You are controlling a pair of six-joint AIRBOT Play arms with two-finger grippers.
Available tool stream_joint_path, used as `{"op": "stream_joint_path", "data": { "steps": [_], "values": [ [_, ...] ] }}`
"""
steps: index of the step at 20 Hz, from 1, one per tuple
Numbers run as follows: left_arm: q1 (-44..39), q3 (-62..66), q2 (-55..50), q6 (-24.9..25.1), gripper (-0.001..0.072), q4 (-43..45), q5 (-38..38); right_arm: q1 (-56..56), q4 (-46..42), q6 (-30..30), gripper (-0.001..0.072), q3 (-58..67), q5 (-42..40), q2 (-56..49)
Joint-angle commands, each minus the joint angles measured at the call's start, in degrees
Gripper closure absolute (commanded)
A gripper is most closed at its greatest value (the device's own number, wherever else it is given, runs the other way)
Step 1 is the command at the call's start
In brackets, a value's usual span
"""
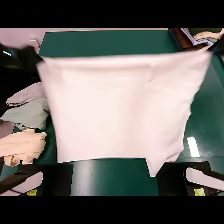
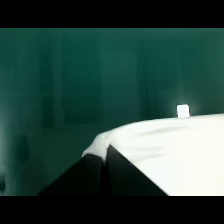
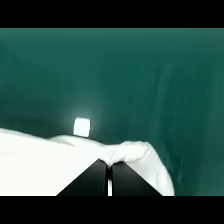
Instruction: Fold the shirts.
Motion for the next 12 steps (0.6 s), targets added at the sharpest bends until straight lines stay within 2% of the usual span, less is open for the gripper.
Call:
{"op": "stream_joint_path", "data": {
  "steps": [1, 4, 6, 9, 12],
  "values": [
    [-0.04, -4.72, -11.21, 0.68, 0.0686, -1.14, 5.79, 2.62, -2.56, 0.68, 0.0702, -4.76, -1.95, -11.06],
    [-0.02, -3.52, -17.22, 0.61, 0.0686, -4.33, 12.61, 2.62, -0.50, 0.68, 0.0702, -1.38, -7.39, -18.40],
    [-0.02, -1.62, -19.54, 0.63, 0.0686, -6.10, 13.81, 2.62, -0.59, 0.66, 0.0701, 3.10, -8.46, -22.38],
    [-0.02, -0.79, -20.00, 1.29, 0.0686, -6.12, 14.45, 2.45, -0.76, 0.61, 0.0702, 9.01, -8.55, -25.27],
    [-0.17, -0.85, -20.15, 4.55, 0.0686, -4.50, 9.55, 2.40, -4.31, -0.02, 0.0702, 6.23, -7.82, -23.58]
  ]
}}
